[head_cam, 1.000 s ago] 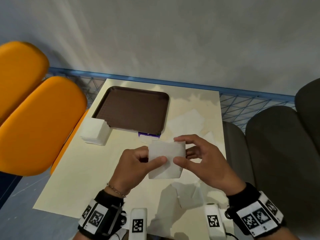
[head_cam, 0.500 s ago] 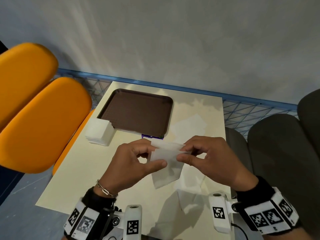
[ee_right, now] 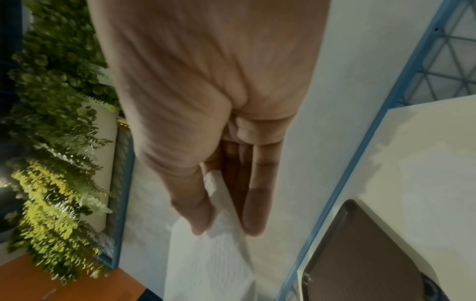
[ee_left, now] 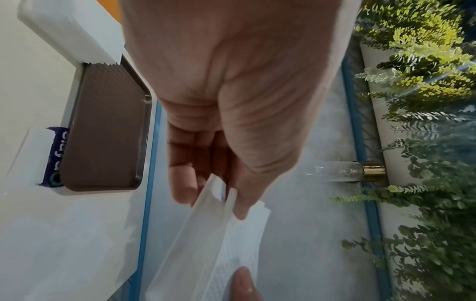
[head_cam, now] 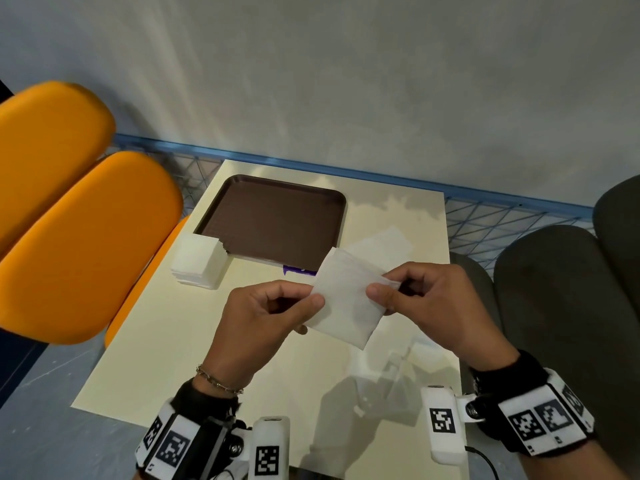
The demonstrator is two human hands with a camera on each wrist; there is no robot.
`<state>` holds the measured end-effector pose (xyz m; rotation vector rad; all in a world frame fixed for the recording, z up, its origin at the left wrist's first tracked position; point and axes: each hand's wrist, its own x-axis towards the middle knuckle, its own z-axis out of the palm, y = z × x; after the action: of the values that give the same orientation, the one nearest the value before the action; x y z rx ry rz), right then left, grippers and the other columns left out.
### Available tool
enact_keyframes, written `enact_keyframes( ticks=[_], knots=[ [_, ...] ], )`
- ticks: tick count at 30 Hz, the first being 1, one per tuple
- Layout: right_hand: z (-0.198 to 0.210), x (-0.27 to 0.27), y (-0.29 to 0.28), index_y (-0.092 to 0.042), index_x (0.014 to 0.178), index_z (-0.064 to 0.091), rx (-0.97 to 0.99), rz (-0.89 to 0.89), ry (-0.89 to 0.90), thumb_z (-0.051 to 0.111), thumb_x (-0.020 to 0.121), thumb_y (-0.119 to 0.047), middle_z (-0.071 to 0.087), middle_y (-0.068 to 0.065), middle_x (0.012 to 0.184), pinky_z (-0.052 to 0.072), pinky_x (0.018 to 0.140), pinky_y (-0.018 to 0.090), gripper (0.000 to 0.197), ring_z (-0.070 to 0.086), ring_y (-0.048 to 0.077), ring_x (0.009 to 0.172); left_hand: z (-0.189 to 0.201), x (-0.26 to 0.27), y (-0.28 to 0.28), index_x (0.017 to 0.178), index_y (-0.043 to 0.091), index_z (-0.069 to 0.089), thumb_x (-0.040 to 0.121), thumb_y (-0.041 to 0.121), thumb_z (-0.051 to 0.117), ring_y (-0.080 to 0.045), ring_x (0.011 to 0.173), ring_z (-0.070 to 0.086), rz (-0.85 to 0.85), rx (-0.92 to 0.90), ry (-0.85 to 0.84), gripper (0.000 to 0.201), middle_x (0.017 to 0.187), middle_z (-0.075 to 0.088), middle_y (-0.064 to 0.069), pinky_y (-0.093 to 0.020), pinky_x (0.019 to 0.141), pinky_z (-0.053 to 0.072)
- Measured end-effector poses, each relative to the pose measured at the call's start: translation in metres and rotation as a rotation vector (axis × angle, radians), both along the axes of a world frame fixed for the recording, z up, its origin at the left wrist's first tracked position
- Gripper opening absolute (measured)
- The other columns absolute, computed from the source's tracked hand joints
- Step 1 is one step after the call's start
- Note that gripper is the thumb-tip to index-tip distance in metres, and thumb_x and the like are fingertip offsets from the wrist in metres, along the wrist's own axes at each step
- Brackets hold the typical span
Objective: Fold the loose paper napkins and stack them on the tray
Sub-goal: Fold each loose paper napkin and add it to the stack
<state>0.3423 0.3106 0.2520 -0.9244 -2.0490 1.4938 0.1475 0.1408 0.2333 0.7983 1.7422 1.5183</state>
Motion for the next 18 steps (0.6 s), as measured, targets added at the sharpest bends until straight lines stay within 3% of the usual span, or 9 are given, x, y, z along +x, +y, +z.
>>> enact_keyframes(
  ticks=[3, 11, 18],
  knots=[
    [-0.001, -0.001, -0.001, -0.017, 0.081, 0.081, -0.050, -0.055, -0.001, 0.088, 0.082, -0.028, 0.079, 0.006, 0.074, 0.060, 0.076, 0.053, 0.013, 0.077, 0.028, 0.069, 0.002, 0.002, 0.001, 0.093, 0.017, 0.084, 0.079, 0.024, 0.087, -0.023, 0.063, 0.071, 0.038, -0.010, -0.030, 0.015, 0.088, 0.081, -0.005, -0.033, 0.071, 0.061],
    [-0.008, -0.005, 0.002, -0.014, 0.081, 0.079, -0.099, -0.107, -0.005, 0.087, 0.085, -0.019, 0.079, 0.005, 0.077, 0.061, 0.071, 0.039, 0.010, 0.077, 0.026, 0.068, -0.002, 0.001, 0.005, 0.094, 0.014, 0.085, 0.085, 0.010, 0.084, -0.026, 0.065, 0.074, 0.062, -0.015, -0.048, 0.011, 0.087, 0.081, -0.005, -0.032, 0.070, 0.061],
    [-0.011, -0.011, 0.006, -0.014, 0.092, 0.079, -0.154, -0.130, -0.020, 0.088, 0.083, -0.019, 0.080, 0.006, 0.085, 0.066, 0.079, 0.049, 0.014, 0.078, 0.030, 0.076, -0.006, 0.002, 0.012, 0.099, 0.008, 0.082, 0.082, 0.000, 0.084, -0.034, 0.073, 0.077, 0.117, 0.002, -0.160, 0.019, 0.086, 0.079, -0.013, -0.033, 0.072, 0.063]
  ],
)
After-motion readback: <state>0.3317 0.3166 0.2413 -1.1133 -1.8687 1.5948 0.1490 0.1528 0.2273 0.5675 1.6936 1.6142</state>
